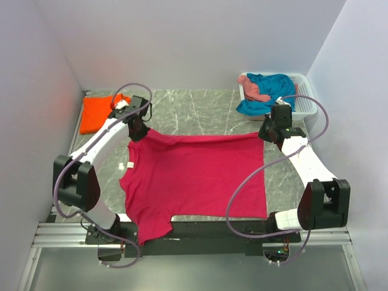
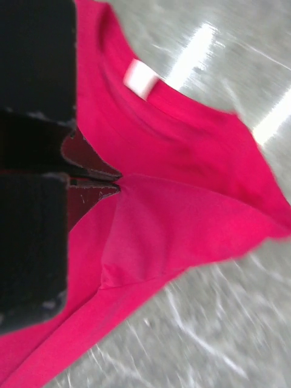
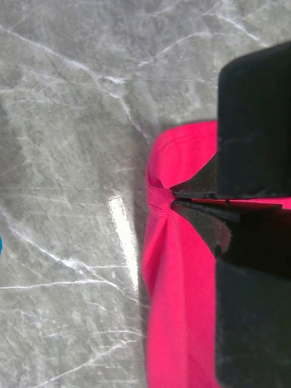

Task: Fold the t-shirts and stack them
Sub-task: Fold the tshirt

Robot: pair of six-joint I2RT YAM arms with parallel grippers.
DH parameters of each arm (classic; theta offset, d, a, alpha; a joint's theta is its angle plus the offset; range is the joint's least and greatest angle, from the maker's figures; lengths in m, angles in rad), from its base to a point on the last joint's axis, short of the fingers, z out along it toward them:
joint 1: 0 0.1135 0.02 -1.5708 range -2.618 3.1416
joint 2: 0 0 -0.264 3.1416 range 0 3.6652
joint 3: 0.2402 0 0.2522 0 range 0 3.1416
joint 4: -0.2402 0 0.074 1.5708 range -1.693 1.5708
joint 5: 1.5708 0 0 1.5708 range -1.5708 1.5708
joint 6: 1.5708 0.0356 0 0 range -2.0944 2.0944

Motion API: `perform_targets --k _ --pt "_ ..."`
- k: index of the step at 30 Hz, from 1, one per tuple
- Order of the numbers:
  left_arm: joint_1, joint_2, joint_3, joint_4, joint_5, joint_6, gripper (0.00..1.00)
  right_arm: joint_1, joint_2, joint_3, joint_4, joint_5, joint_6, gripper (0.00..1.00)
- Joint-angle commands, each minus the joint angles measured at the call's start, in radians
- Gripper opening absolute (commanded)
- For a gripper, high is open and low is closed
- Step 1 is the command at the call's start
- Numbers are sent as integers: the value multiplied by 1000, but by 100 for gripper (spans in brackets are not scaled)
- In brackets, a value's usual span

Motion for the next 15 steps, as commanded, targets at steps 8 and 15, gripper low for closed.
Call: perform_targets --k 8,15 --pt "-68 -199 -115 -215 -51 -194 1 -6 -65 -15 -53 30 -14 0" --pt "-85 -281 -221 -189 -2 -226 1 -6 -66 -23 -68 31 -11 0"
